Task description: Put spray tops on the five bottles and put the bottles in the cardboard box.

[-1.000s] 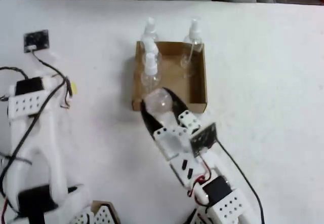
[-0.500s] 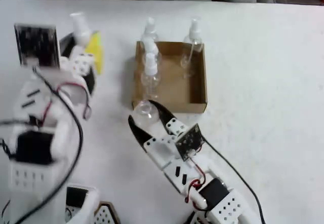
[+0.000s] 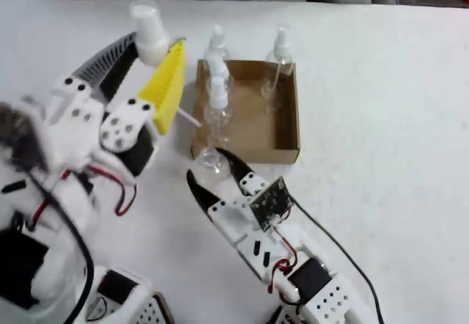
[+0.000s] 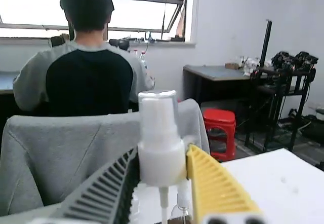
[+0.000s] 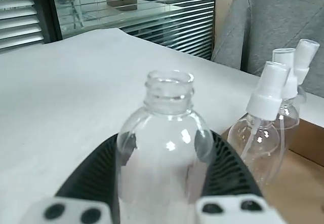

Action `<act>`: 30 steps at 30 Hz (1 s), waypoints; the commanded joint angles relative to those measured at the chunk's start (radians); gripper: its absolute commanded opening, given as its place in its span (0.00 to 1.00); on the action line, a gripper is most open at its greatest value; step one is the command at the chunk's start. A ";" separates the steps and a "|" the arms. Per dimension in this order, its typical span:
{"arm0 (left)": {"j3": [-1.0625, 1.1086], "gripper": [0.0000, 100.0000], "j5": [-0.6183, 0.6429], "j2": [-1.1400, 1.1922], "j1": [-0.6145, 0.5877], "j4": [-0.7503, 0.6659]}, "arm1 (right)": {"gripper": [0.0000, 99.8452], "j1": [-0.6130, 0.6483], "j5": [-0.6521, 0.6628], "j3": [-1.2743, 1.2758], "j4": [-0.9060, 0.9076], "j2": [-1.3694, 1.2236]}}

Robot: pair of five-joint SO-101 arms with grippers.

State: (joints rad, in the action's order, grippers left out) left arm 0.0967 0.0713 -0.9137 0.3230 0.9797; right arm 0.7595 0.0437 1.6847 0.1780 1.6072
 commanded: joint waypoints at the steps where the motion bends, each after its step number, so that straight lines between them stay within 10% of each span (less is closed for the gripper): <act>1: -0.078 0.12 0.012 0.056 0.018 0.052 | 0.02 0.005 0.012 0.011 0.002 0.018; 30: 0.132 0.12 0.011 0.059 0.067 -0.021 | 0.02 0.004 0.014 0.011 0.008 0.016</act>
State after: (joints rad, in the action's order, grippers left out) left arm 0.2501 0.0713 -0.8493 0.3982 0.9966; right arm 0.7595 0.0453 1.6847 0.1795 1.6072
